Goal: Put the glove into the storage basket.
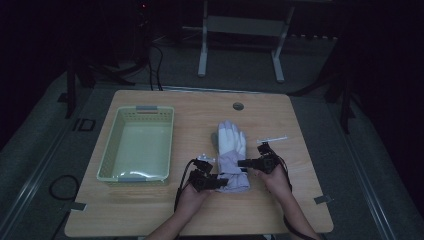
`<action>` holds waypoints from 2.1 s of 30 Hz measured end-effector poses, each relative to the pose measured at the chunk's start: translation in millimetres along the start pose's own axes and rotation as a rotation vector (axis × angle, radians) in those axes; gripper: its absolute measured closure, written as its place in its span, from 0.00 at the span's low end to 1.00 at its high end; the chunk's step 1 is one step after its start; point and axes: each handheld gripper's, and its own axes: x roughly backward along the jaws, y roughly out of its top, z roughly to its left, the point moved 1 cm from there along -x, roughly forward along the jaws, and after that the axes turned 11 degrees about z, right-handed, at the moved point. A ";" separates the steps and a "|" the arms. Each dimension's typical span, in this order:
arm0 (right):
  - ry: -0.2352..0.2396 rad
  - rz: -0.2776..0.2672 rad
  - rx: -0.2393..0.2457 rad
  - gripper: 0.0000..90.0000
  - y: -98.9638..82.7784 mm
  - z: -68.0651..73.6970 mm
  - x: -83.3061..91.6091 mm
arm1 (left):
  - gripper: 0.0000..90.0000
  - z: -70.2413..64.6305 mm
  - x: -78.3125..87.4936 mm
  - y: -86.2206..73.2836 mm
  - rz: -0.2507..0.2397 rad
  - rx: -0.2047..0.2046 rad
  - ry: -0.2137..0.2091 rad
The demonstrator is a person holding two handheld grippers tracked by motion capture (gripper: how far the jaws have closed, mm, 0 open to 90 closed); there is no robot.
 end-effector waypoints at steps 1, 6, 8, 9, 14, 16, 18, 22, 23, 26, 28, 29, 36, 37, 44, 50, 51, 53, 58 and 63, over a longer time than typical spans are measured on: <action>-0.040 -0.006 0.025 0.87 0.4 6.0 0.7 | 0.74 -2.1 1.0 0.9 0.006 -0.003 0.009; -0.174 -0.035 0.098 0.88 0.6 29.7 6.9 | 0.79 -7.0 9.4 5.1 0.026 -0.026 0.032; -0.184 -0.042 0.108 0.88 0.9 32.5 9.0 | 0.80 -8.5 11.8 5.9 0.023 -0.034 0.035; -0.201 -0.055 0.119 0.88 2.0 38.8 14.2 | 0.80 -10.2 15.2 7.4 0.026 -0.044 0.035; -0.232 -0.080 0.142 0.88 5.8 51.9 25.1 | 0.80 -17.8 31.3 15.5 0.027 -0.084 0.048; -0.237 -0.092 0.152 0.88 7.7 56.7 29.7 | 0.80 -21.8 38.0 17.9 0.026 -0.111 0.060; -0.238 -0.106 0.160 0.88 9.9 61.8 34.5 | 0.80 -25.2 44.8 19.9 0.018 -0.128 0.072; -0.241 -0.121 0.174 0.88 15.5 72.0 41.7 | 0.80 -28.1 57.7 23.3 0.020 -0.147 0.087; -0.242 -0.123 0.177 0.88 17.0 74.8 43.0 | 0.80 -28.2 61.1 24.1 0.017 -0.148 0.087; -0.253 -0.136 0.191 0.88 22.7 83.8 47.1 | 0.80 -28.2 71.2 26.6 0.006 -0.147 0.091; -0.253 -0.142 0.192 0.88 24.8 86.7 48.5 | 0.80 -28.2 71.2 26.6 0.006 -0.147 0.091; -0.256 -0.150 0.194 0.88 29.2 92.2 51.2 | 0.80 -27.1 82.1 30.1 0.001 -0.151 0.093; -0.268 -0.168 0.210 0.88 42.2 109.6 58.5 | 0.80 -24.9 103.5 36.3 -0.004 -0.163 0.098; -0.268 -0.173 0.217 0.88 46.6 115.1 60.2 | 0.80 -24.0 109.7 37.5 -0.006 -0.170 0.102; -0.254 -0.195 0.232 0.88 61.2 134.3 60.5 | 0.80 -15.8 135.8 38.2 -0.010 -0.178 0.112; -0.250 -0.192 0.255 0.88 72.6 149.9 55.6 | 0.80 -8.0 154.1 34.6 -0.011 -0.172 0.127; -0.247 -0.192 0.257 0.88 74.8 153.4 54.4 | 0.80 -6.4 157.5 33.9 -0.012 -0.171 0.130; -0.246 -0.193 0.261 0.88 79.2 159.6 51.7 | 0.80 -3.0 164.7 32.7 -0.008 -0.173 0.138; -0.239 -0.195 0.275 0.88 90.7 178.8 42.4 | 0.80 7.6 184.2 27.5 0.000 -0.178 0.156; -0.236 -0.195 0.288 0.88 99.3 194.5 34.7 | 0.80 16.1 197.4 22.5 -0.001 -0.179 0.161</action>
